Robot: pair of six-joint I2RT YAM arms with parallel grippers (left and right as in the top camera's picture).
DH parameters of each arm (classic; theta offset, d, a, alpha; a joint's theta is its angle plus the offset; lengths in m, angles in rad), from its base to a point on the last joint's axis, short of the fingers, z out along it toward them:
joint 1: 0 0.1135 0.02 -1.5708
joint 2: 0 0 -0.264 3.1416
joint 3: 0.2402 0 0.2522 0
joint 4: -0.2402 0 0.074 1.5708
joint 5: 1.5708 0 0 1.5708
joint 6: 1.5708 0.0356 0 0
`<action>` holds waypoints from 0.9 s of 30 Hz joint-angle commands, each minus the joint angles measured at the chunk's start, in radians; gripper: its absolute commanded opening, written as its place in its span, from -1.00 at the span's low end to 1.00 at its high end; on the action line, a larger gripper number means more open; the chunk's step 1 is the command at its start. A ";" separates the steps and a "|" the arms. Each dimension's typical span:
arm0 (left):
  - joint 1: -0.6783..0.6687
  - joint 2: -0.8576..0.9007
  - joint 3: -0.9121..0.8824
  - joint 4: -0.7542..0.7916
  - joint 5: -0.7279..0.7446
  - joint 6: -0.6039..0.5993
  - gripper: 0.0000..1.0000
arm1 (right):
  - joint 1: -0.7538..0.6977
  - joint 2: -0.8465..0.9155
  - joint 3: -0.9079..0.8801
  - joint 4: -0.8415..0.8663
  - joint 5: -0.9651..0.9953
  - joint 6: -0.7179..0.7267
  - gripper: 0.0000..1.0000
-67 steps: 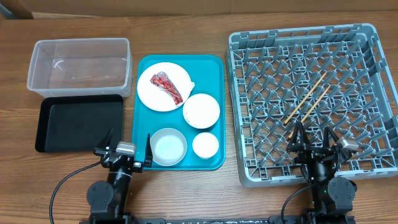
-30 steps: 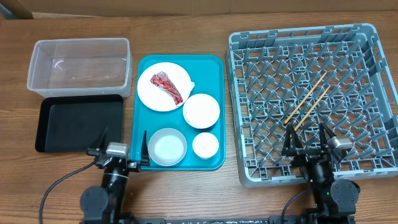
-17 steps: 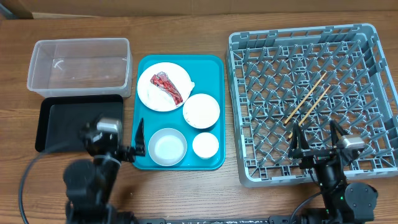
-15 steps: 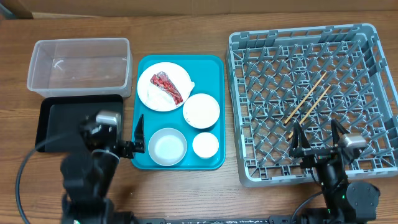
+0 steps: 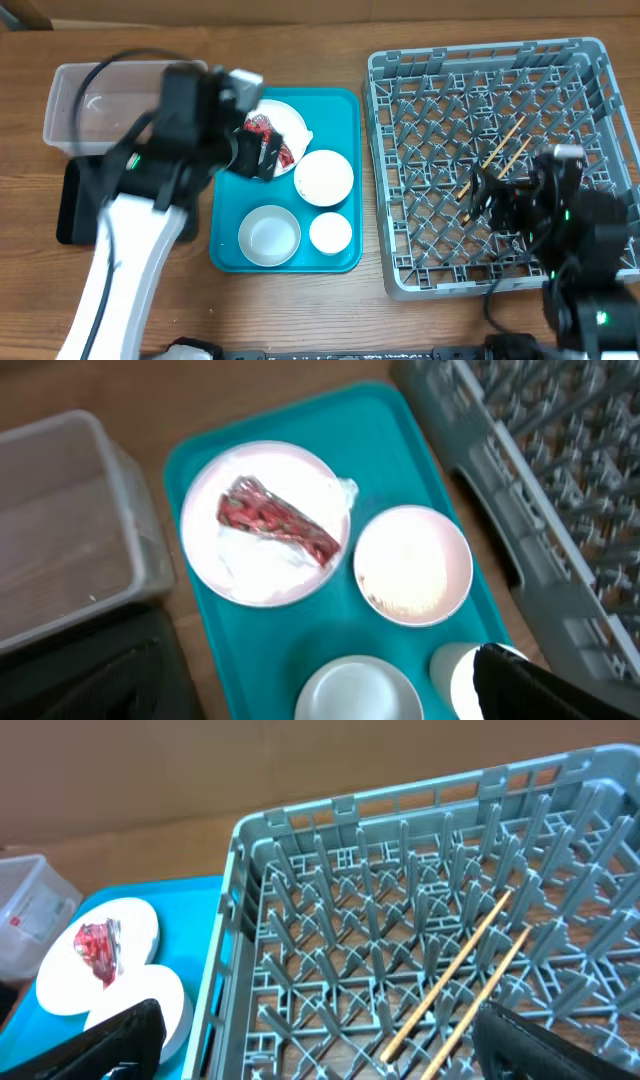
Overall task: Sort waste into correct bins and load items into the dishwasher
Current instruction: 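Reach the left gripper to the plate and grasp the red wrapper and tissue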
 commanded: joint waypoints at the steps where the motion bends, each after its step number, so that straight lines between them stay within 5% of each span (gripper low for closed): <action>1: -0.046 0.161 0.132 -0.048 -0.040 -0.006 1.00 | 0.004 0.119 0.106 -0.044 -0.002 -0.006 1.00; 7: -0.055 0.349 0.128 0.032 0.058 -0.047 0.99 | 0.004 0.230 0.111 -0.034 -0.012 0.002 1.00; 12: -0.047 0.498 0.128 0.106 -0.179 -0.560 1.00 | 0.004 0.284 0.111 -0.033 -0.043 0.002 1.00; 15: -0.047 0.572 0.128 0.113 -0.255 -0.740 1.00 | 0.004 0.298 0.111 -0.033 -0.047 0.002 1.00; 27: -0.015 0.782 0.128 0.188 -0.195 -0.844 0.91 | 0.004 0.303 0.111 -0.037 -0.046 0.002 1.00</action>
